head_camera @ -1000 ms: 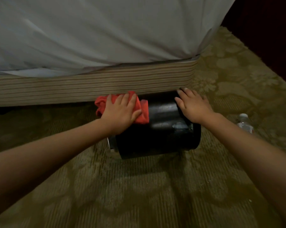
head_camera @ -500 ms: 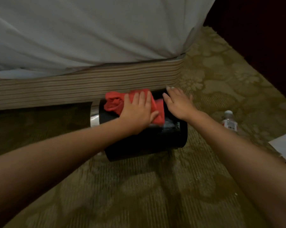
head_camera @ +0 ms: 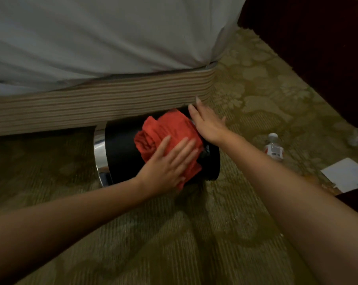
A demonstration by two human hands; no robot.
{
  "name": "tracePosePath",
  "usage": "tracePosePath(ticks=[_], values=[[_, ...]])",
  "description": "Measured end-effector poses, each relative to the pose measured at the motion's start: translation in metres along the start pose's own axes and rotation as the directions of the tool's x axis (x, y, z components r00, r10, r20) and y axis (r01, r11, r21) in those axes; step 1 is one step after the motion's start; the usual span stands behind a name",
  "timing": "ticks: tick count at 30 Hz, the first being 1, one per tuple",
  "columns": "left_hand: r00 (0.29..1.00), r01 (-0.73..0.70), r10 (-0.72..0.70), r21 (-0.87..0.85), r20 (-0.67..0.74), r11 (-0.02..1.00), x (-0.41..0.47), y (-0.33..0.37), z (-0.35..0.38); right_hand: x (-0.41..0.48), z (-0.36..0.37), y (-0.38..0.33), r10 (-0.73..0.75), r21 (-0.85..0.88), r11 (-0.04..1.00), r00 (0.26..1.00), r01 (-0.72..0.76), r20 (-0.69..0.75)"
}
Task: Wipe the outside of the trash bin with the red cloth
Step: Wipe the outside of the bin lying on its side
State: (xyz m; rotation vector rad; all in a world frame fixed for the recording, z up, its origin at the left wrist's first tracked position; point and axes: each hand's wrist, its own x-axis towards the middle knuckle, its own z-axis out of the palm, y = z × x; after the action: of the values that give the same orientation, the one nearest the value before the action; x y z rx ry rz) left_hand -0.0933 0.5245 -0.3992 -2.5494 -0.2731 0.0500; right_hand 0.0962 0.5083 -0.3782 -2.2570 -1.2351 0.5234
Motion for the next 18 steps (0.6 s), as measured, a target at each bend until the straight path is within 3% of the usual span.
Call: tracePosePath(ticks=[2,4,6,9,12,14,16,18], values=[[0.985,0.163,-0.156,-0.116,0.073,0.98,0.024,-0.015,-0.007,0.002,0.0,0.001,0.005,0.008,1.0,1.0,-0.005,0.003],[0.935,0.343,-0.298,-0.275,0.193,0.898,0.05,-0.026,-0.014,0.002,0.0,0.001,0.013,-0.001,1.0,1.0,-0.013,0.002],[0.909,0.407,-0.35,-0.296,0.228,0.864,0.065,-0.024,-0.017,0.003,0.0,0.002,0.02,-0.004,1.0,1.0,-0.02,0.014],[0.94,0.33,-0.298,-0.211,0.166,0.92,0.054,0.003,-0.018,0.003,-0.002,0.002,0.029,0.03,0.999,0.999,-0.03,0.035],[0.995,0.07,-0.064,-0.078,0.077,0.994,0.028,0.036,-0.018,0.002,-0.003,0.002,0.049,0.122,0.991,0.997,-0.055,0.054],[0.996,-0.077,0.078,-0.03,0.049,0.997,0.016,0.04,-0.012,0.002,-0.003,0.0,0.057,0.19,0.98,0.997,-0.065,0.044],[0.996,-0.093,0.093,-0.034,0.006,0.995,0.014,0.028,-0.009,0.002,-0.003,0.0,0.068,0.229,0.971,0.997,-0.074,0.035],[1.0,-0.006,0.003,-0.086,-0.029,0.996,0.026,0.012,-0.013,0.005,-0.002,0.0,0.076,0.229,0.97,0.996,-0.084,0.042]])
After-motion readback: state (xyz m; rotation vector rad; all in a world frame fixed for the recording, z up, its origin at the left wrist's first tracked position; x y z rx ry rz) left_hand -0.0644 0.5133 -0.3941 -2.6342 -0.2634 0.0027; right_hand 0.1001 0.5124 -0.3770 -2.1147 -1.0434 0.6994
